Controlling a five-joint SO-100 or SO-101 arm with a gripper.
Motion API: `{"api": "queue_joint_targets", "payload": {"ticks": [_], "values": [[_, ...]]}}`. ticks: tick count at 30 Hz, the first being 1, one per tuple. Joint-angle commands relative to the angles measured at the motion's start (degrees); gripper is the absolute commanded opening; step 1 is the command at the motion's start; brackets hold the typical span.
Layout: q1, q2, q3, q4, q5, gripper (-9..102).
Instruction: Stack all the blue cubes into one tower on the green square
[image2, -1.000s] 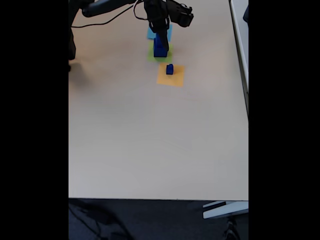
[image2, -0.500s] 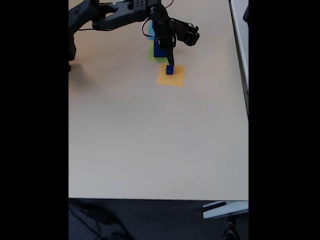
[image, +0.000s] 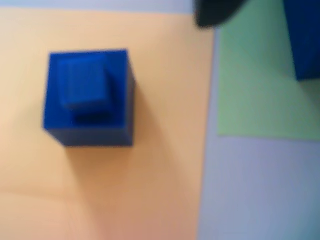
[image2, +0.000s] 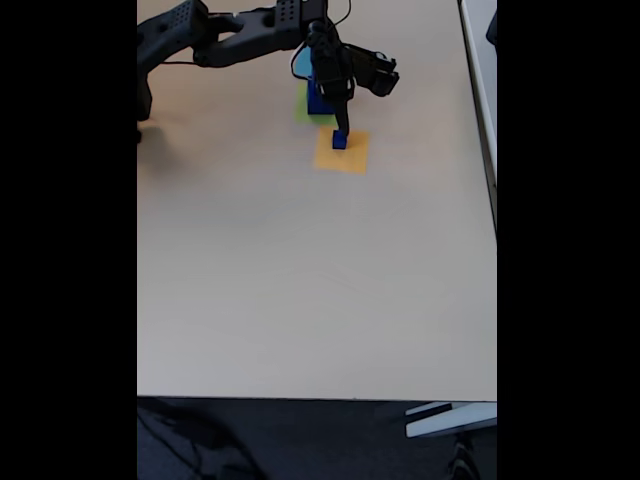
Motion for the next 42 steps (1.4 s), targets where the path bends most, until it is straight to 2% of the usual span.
{"api": "queue_joint_targets", "payload": {"ticks": [1, 38, 42], "values": [[-0.9, 0.5, -3.5, -1.3, 1.0, 29], [2.5, -1.1, 1.8, -6.9, -3.6, 28], [2.4, -1.0, 2.3, -6.9, -3.3, 25]]}}
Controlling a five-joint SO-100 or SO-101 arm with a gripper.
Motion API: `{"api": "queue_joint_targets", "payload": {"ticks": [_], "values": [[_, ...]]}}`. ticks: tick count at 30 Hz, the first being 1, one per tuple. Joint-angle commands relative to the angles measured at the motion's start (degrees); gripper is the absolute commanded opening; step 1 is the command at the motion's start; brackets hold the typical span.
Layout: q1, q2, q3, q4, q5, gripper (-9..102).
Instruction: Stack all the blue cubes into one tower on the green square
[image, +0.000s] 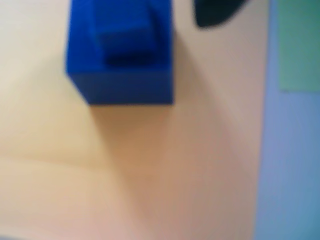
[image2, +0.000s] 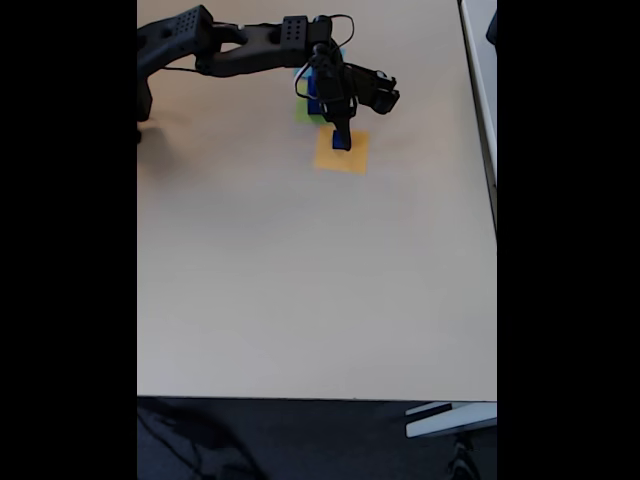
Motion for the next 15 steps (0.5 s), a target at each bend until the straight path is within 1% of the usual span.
{"api": "queue_joint_targets", "payload": {"ticks": [1, 11, 15], "values": [[0.4, 2.4, -0.2, -1.3, -0.2, 23], [0.5, 2.5, 0.4, -1.3, 0.2, 17], [0.5, 2.5, 0.5, -1.3, 0.4, 16]]}}
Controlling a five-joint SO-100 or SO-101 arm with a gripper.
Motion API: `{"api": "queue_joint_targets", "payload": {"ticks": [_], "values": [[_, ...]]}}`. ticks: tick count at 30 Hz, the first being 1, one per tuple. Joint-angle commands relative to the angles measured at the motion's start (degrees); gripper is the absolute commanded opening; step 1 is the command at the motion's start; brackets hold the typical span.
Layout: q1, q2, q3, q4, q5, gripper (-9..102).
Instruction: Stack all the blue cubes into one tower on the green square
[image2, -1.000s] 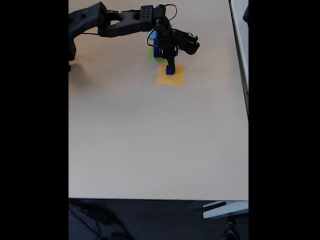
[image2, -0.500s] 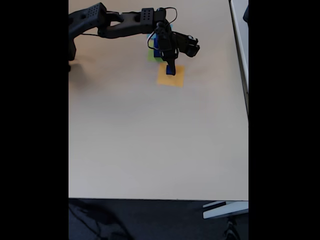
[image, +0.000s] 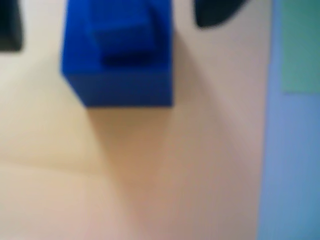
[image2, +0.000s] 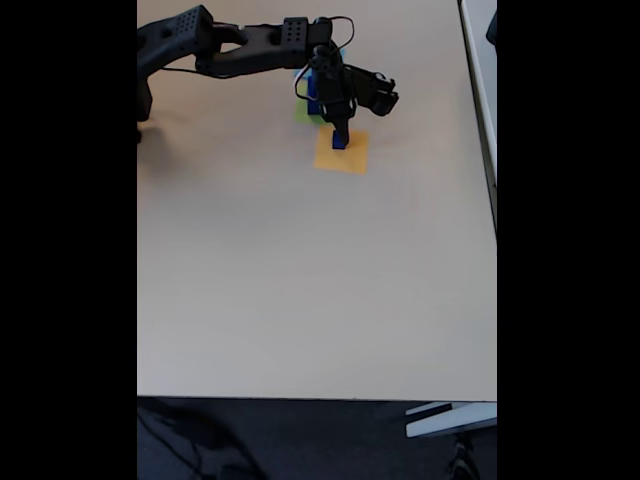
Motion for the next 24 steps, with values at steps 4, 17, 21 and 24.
{"api": "queue_joint_targets", "payload": {"ticks": [4, 17, 21, 24], "values": [[0.5, 2.6, -0.3, -1.0, 0.4, 15], [0.5, 2.6, 0.0, -1.0, 0.7, 9], [0.5, 2.6, 0.0, -1.0, 0.8, 7], [0.5, 2.7, 0.1, -1.0, 0.8, 5]]}}
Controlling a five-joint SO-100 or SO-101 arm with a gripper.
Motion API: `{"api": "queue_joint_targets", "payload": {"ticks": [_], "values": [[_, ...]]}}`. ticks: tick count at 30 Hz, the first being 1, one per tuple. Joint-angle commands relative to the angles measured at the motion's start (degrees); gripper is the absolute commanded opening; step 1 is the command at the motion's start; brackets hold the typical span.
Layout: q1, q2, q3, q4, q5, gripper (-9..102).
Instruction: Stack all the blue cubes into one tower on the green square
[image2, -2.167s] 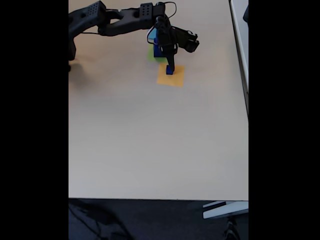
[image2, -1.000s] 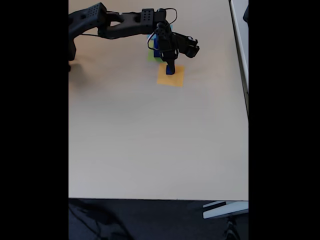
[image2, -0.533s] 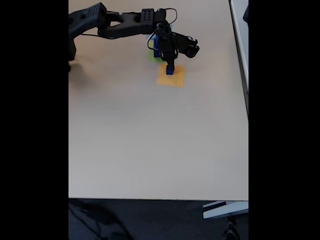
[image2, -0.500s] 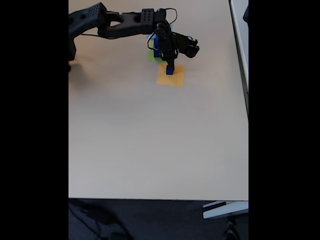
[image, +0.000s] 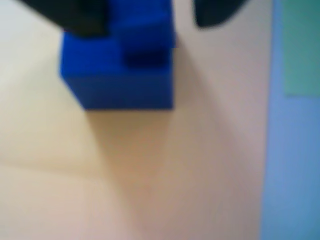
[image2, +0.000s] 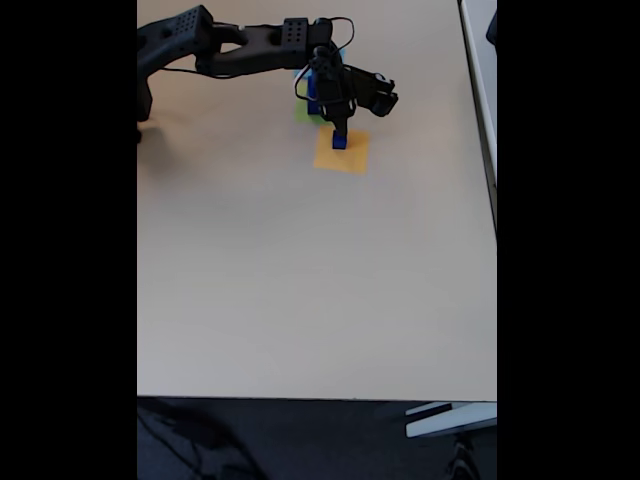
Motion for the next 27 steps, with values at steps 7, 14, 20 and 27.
{"api": "queue_joint_targets", "payload": {"ticks": [7, 14, 20, 27], "values": [[0.5, 2.8, -0.1, -1.0, 1.0, 0], [0.8, 4.1, 0.4, -1.0, 0.3, 0], [1.1, 11.6, 4.7, -0.2, -2.7, 0], [0.7, 32.0, 21.3, -0.4, -4.2, 0]]}}
